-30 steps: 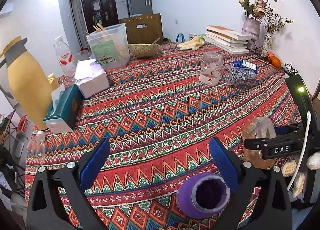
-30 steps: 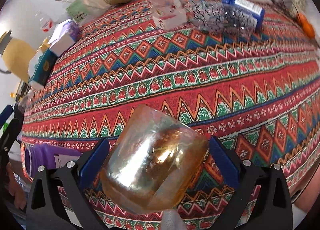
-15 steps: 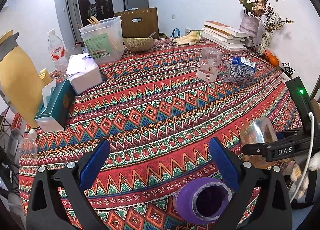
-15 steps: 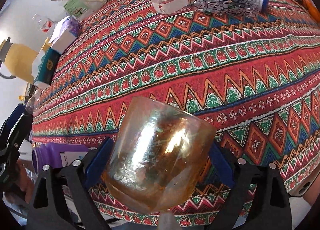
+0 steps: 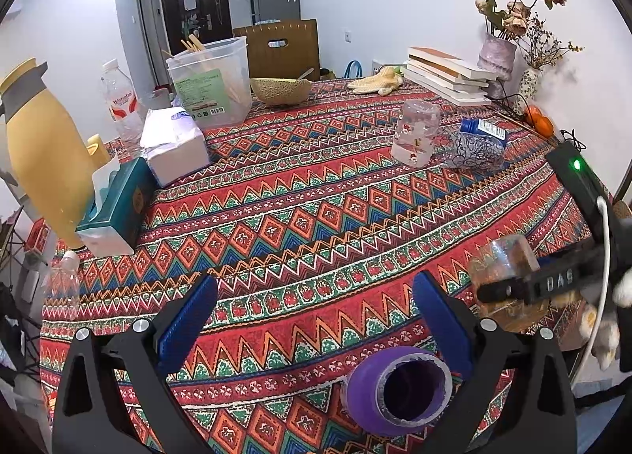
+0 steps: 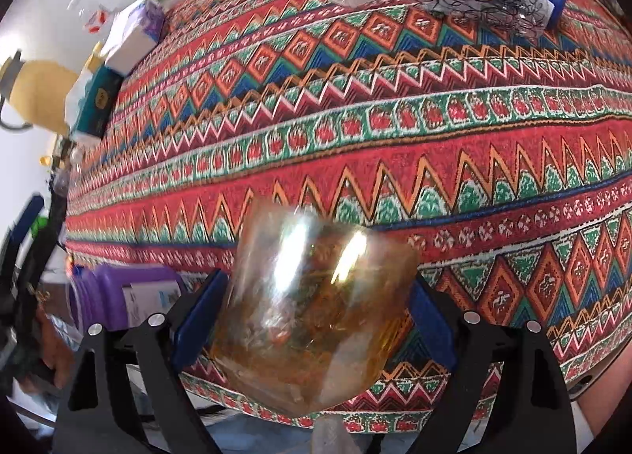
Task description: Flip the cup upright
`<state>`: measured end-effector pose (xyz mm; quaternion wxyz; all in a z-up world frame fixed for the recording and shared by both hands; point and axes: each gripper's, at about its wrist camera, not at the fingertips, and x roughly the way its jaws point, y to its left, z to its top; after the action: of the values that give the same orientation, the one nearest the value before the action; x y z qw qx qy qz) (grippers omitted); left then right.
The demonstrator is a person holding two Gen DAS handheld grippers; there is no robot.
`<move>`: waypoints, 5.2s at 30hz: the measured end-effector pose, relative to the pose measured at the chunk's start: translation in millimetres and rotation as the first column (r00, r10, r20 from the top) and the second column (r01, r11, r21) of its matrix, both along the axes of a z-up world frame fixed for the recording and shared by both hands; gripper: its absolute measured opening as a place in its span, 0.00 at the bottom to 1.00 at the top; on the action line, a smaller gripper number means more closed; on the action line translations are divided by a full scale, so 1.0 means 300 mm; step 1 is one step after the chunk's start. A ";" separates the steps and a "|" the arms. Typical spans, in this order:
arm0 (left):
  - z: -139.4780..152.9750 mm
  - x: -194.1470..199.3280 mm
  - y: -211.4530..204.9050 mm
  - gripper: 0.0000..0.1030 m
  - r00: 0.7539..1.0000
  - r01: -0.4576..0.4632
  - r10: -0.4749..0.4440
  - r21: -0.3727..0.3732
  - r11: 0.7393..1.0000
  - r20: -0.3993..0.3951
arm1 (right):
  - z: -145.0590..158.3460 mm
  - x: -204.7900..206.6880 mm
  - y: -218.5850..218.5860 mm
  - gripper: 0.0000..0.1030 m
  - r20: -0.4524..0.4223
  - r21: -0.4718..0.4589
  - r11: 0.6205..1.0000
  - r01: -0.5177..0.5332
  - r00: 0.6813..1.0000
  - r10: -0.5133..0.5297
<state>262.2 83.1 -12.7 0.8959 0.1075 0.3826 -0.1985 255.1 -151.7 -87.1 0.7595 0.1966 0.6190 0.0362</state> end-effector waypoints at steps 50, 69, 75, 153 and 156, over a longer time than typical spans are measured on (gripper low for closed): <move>0.091 -0.054 0.118 0.93 0.959 -0.282 0.279 -0.051 0.958 -0.054 | 0.167 0.010 0.303 0.73 0.532 -0.429 0.800 -0.419 0.599 0.599; 0.109 -0.117 0.130 0.93 0.942 -0.336 0.335 -0.066 0.939 -0.033 | 0.147 0.022 0.287 0.89 0.541 -0.372 0.808 -0.457 0.600 0.589; 0.156 -0.209 0.119 0.93 0.939 -0.344 0.345 -0.080 0.936 0.004 | 0.208 -0.089 0.243 0.93 0.590 -0.394 0.830 -0.395 0.585 0.557; 0.008 -0.771 -0.287 0.93 0.895 -0.326 0.359 -0.161 0.932 0.265 | 0.204 -0.848 -0.221 0.93 0.723 -0.304 0.946 0.110 0.674 0.154; 0.024 -0.779 -0.292 0.93 0.898 -0.326 0.354 -0.146 0.934 0.262 | 0.221 -0.856 -0.221 0.93 0.723 -0.303 0.946 0.118 0.675 0.148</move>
<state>28.4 -4.3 -5.5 0.9664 0.0223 0.2528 -0.0400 -1.7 -217.9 -20.9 0.9654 0.0321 0.2584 0.0162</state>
